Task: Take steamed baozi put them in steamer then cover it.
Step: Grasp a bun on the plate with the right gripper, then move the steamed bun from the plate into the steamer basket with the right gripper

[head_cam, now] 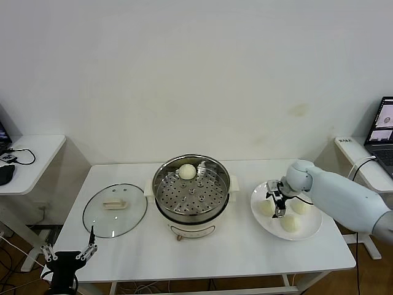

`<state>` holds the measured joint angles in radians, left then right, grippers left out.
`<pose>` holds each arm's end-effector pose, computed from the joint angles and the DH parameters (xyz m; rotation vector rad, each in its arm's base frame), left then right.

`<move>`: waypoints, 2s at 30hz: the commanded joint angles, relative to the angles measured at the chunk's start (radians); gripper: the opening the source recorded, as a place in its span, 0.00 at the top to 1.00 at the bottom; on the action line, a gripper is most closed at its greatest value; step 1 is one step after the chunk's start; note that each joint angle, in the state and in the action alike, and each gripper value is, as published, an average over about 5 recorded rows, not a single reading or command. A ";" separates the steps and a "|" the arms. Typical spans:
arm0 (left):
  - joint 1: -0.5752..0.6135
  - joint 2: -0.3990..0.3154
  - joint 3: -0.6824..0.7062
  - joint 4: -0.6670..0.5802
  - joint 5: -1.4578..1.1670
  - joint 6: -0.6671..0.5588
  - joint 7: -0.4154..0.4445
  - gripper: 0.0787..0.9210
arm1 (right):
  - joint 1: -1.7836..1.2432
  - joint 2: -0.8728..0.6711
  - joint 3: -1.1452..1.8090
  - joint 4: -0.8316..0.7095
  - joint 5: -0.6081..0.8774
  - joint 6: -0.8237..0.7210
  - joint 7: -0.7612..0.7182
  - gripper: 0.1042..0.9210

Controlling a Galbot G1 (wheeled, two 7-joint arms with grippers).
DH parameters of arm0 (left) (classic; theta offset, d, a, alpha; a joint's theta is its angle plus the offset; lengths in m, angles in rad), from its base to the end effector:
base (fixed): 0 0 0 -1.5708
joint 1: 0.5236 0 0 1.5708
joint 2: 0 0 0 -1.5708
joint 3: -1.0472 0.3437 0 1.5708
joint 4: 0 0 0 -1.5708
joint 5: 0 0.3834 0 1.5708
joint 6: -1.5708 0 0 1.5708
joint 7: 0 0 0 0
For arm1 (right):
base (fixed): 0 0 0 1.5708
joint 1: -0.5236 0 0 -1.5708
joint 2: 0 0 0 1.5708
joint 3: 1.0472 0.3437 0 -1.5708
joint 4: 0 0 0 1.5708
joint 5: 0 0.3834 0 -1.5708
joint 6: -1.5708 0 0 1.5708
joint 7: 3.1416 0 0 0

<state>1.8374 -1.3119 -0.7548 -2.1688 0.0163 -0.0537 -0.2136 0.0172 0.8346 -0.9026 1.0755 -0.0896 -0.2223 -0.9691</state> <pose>0.1424 0.1029 -0.2930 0.3233 -3.0036 -0.5673 0.5604 -0.1058 -0.2552 1.2135 -1.3856 1.4046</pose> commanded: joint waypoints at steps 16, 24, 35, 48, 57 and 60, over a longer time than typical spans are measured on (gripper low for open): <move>-0.006 0.001 0.000 -0.001 -0.001 -0.001 -0.001 0.12 | 0.180 -0.026 -0.059 0.056 0.064 -0.029 -0.088 0.37; -0.017 0.005 0.010 -0.005 -0.001 0.000 0.000 0.12 | 0.467 -0.060 -0.217 0.182 0.214 -0.069 -0.102 0.36; -0.030 0.019 0.021 -0.013 -0.006 0.002 0.001 0.12 | 0.769 0.071 -0.388 0.272 0.459 -0.162 -0.069 0.36; -0.037 0.040 -0.008 0.003 -0.031 0.002 0.001 0.12 | 0.638 0.486 -0.358 0.110 0.663 -0.316 0.023 0.35; -0.032 0.031 -0.036 -0.013 -0.040 -0.001 0.001 0.12 | 0.519 0.663 -0.371 -0.029 0.637 -0.399 0.048 0.35; -0.031 0.029 -0.041 -0.016 -0.043 -0.003 0.000 0.12 | 0.479 0.683 -0.376 -0.067 0.620 -0.408 0.051 0.35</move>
<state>1.8064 -1.2844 -0.7878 -2.1826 -0.0251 -0.0553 -0.2133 0.5845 1.3349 -1.2597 1.1306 0.5004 -0.5598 -0.9408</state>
